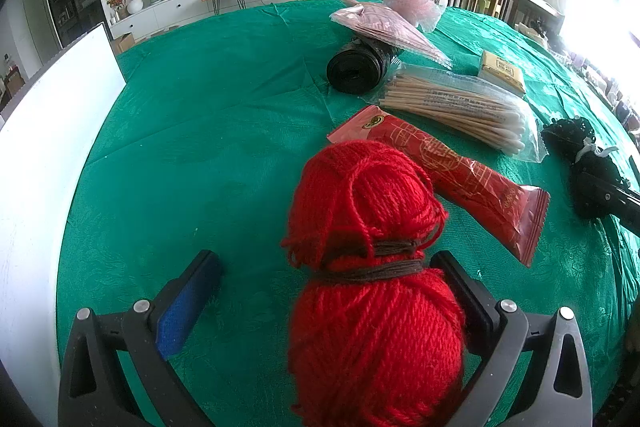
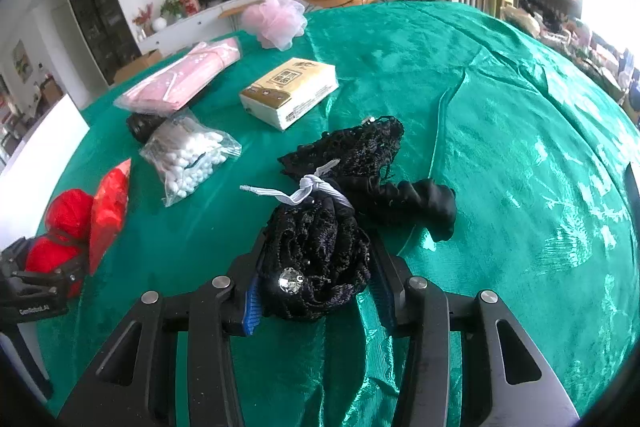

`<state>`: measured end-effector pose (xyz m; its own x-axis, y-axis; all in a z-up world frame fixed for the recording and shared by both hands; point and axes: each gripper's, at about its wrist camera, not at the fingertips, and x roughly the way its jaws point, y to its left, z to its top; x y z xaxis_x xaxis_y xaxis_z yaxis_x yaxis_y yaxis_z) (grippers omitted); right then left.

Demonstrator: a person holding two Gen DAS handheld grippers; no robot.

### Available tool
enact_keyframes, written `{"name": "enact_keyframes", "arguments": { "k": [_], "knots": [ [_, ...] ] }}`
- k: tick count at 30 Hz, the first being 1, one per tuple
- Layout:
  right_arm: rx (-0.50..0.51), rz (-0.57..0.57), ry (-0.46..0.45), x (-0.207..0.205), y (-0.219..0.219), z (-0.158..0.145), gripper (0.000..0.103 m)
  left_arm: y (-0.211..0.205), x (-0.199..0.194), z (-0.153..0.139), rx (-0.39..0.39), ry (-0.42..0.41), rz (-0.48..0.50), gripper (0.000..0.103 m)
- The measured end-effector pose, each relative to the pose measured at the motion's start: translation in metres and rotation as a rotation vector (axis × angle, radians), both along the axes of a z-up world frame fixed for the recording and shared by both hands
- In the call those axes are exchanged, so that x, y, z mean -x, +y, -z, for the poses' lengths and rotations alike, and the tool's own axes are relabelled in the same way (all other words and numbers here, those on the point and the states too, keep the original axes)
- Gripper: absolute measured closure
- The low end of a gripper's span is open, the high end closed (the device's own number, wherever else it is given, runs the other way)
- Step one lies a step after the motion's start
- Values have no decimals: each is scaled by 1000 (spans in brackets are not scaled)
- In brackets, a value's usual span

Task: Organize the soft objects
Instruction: 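Grasp the black lace bundle with the right tool while the left tool holds the yarn, then carry the yarn and lace bundle into the box and open both tools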

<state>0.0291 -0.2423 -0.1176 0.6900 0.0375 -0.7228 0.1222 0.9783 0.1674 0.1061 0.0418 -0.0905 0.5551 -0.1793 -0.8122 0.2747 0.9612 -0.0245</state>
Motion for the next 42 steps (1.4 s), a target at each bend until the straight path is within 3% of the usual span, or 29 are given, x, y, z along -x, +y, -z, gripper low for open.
{"name": "enact_keyframes", "arguments": {
  "k": [14, 16, 19, 32, 36, 40, 42],
  "knots": [
    [-3, 2, -3, 1, 0, 0, 54, 0, 0, 0, 0, 0, 0, 0],
    [0, 4, -2, 1, 0, 0, 48, 0, 0, 0, 0, 0, 0, 0],
    [5, -3, 4, 2, 2, 0, 31, 0, 0, 0, 0, 0, 0, 0],
    [57, -9, 26, 5, 12, 1, 28, 0, 0, 0, 0, 0, -1, 0],
    [-66, -27, 57, 8, 0, -3, 27, 0, 0, 0, 0, 0, -1, 0],
    [-197, -32, 156, 1, -18, -13, 26, -1, 0, 0, -1, 4, -2, 0],
    [-219, -34, 207, -11, -22, -22, 26, -4, -3, -2, -21, 65, -13, 0]
  ]
}}
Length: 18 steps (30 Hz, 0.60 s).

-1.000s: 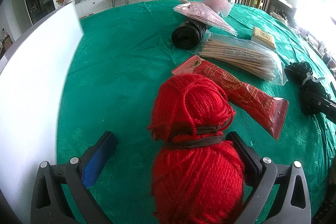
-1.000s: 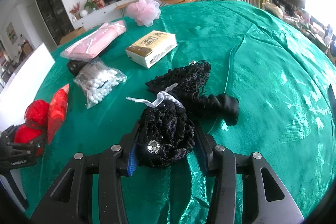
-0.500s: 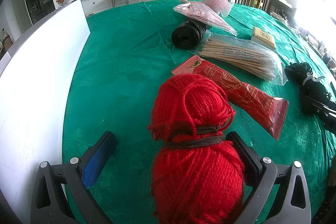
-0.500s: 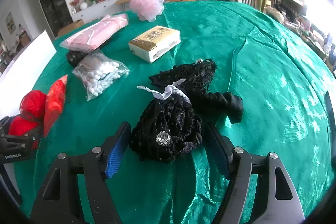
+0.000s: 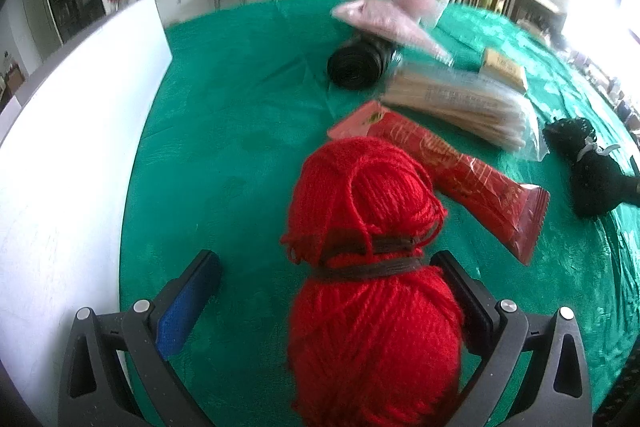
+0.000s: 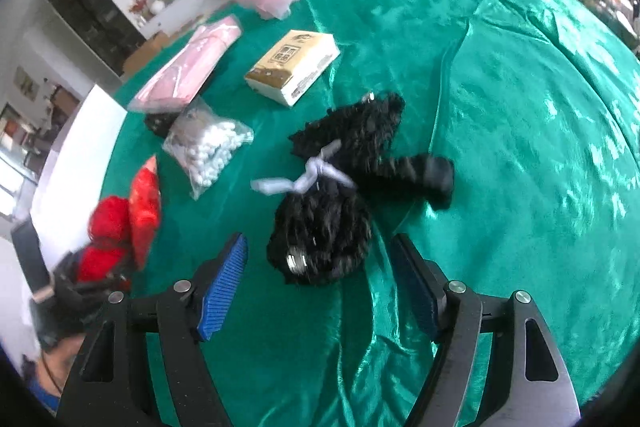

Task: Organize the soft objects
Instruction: 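Carry the yarn and lace bundle into the box and open both tools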

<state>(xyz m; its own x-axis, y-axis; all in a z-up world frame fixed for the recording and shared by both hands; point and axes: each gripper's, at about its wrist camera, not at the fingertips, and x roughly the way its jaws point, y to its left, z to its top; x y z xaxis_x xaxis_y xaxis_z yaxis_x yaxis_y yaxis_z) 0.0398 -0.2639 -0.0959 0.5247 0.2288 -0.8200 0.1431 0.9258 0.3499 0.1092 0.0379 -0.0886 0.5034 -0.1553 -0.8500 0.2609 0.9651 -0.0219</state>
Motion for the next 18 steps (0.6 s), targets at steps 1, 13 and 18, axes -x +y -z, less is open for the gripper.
{"name": "enact_keyframes", "arguments": {
  "k": [1, 13, 18],
  "knots": [
    [3, -8, 22, -8, 1, -4, 24, -2, -2, -1, -10, 39, 3, 0],
    [92, -51, 16, 8, 21, -35, 69, 35, 57, -71, 287, -51, 59, 57],
    [-65, -238, -142, 33, 82, -122, 69, 93, 88, -135, 401, -156, -7, 57]
  ]
}}
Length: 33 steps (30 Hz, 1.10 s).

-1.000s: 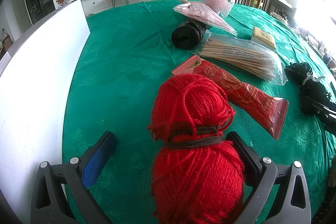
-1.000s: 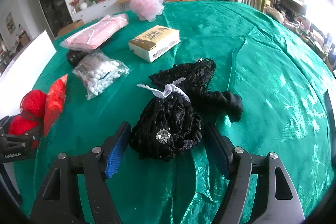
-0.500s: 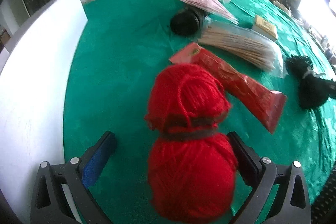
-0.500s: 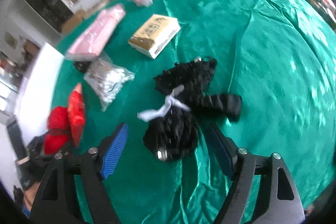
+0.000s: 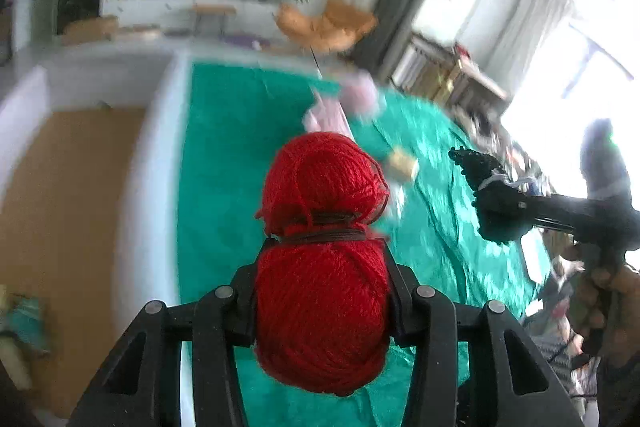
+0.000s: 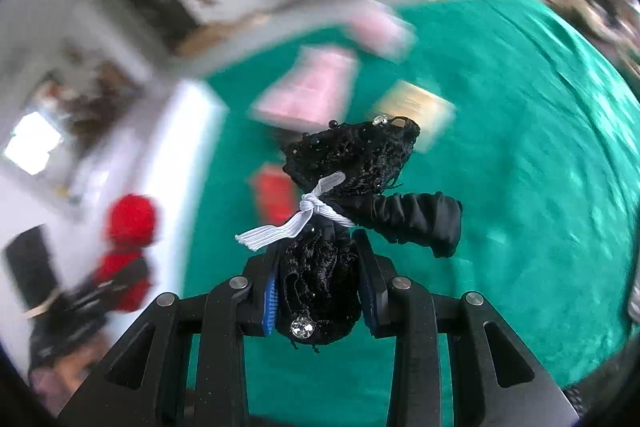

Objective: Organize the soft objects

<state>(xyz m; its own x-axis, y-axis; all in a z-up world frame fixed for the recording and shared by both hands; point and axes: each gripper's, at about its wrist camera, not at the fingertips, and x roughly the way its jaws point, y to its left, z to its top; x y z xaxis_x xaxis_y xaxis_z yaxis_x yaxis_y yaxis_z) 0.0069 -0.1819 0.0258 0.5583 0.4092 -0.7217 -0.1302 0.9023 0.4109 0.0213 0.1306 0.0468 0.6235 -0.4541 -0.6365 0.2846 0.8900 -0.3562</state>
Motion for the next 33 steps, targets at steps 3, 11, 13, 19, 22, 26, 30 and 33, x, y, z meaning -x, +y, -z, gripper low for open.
{"name": "enact_keyframes", "arguments": {
  "k": [3, 11, 13, 19, 22, 26, 30, 33],
  "knots": [
    [-50, -171, -107, 10, 70, -53, 68, 52, 11, -38, -55, -83, -116, 57],
    [-94, -479, -155, 6, 244, -67, 40, 159, 16, -42, -321, -44, -453, 3],
    [-82, -500, -136, 1, 265, -58, 20, 172, 19, -34, -326, -49, -508, 0],
    [-11, -428, -247, 9, 245, -60, 20, 173, 26, -22, -247, -56, -529, 1],
    [23, -331, -274, 3, 205, -53, 20, 145, 25, -25, -216, -80, -444, 0],
    [103, -143, -266, -6, 146, -20, 20, 86, 31, -33, -189, -103, -282, 0],
    [262, 111, -194, -14, 71, 40, 20, 6, 33, -26, -150, -82, -71, 0],
    [397, 264, -85, -16, 17, 93, 20, -51, 25, 10, -120, 32, 72, 0]
  ]
}}
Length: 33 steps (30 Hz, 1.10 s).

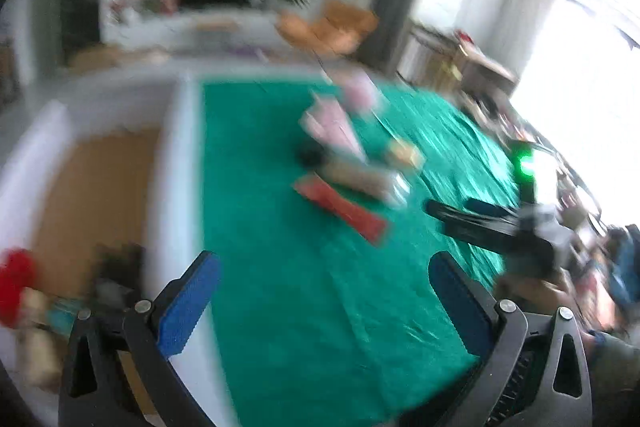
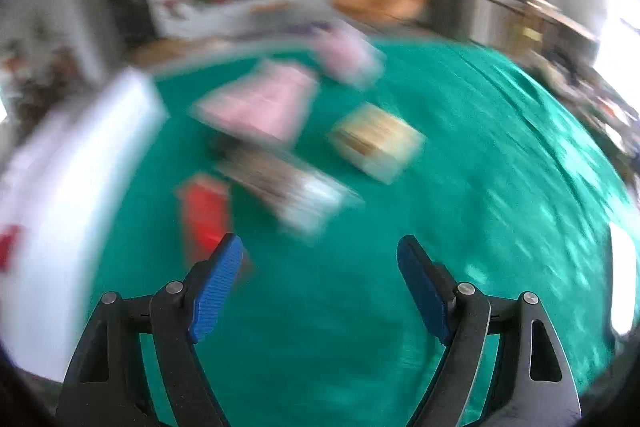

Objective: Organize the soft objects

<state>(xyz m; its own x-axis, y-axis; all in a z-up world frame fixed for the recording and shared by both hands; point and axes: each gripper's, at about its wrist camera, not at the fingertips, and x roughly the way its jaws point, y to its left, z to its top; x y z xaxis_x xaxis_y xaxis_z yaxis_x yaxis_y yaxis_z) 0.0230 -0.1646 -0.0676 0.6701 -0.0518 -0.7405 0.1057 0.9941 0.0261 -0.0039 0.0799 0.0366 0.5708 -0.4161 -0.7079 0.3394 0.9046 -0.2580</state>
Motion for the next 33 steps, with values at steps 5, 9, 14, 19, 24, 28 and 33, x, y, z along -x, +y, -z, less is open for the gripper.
{"name": "enact_keyframes", "arguments": {
  "k": [5, 9, 14, 19, 24, 28, 33],
  "knots": [
    [44, 123, 59, 9, -46, 44, 21, -47, -40, 79, -126, 104, -10, 0],
    [25, 155, 23, 5, -55, 47, 21, -53, -71, 112, -195, 96, -70, 0],
    [39, 150, 26, 7, -62, 56, 21, -46, -99, 128, -269, 51, -124, 0],
    [21, 155, 23, 13, -65, 59, 20, -39, -112, 127, -263, 52, -137, 0],
    [20, 157, 21, 14, -64, 60, 20, -37, -113, 128, -262, 53, -138, 0],
    [21, 158, 20, 13, -64, 60, 20, -38, -113, 128, -262, 53, -138, 0],
    [21, 157, 20, 13, -64, 60, 20, -38, -113, 128, -262, 53, -138, 0]
  ]
}}
